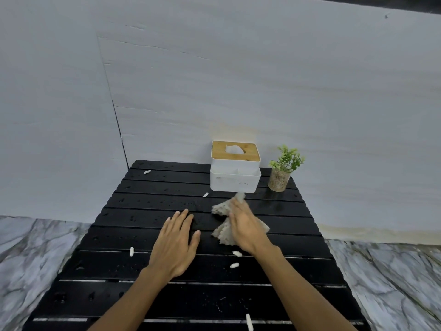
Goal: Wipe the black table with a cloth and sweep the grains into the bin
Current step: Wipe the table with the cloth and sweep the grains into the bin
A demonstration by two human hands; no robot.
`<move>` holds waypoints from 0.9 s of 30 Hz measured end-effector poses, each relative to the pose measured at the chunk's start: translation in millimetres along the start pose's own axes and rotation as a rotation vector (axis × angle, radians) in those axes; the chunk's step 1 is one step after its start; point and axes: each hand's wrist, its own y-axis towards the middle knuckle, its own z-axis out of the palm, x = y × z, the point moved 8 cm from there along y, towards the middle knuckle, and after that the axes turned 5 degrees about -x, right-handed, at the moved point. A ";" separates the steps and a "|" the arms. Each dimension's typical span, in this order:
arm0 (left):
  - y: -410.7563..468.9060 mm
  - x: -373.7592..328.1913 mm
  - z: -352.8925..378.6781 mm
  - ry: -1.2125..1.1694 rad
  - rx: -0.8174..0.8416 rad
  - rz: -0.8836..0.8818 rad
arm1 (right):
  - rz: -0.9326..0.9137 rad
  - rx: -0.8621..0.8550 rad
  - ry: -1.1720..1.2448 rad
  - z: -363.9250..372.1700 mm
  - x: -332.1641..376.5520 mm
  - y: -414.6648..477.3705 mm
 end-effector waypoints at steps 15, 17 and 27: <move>-5.8 19.3 -16.3 -0.087 -0.091 -0.060 | -0.118 0.073 -0.090 44.8 74.3 38.8; -7.2 16.8 -21.2 -0.138 -0.105 -0.067 | -0.206 0.149 -0.020 44.2 82.9 31.6; -8.3 13.8 -7.5 -0.001 -0.007 -0.026 | -0.030 0.093 0.008 -7.9 -2.5 -3.3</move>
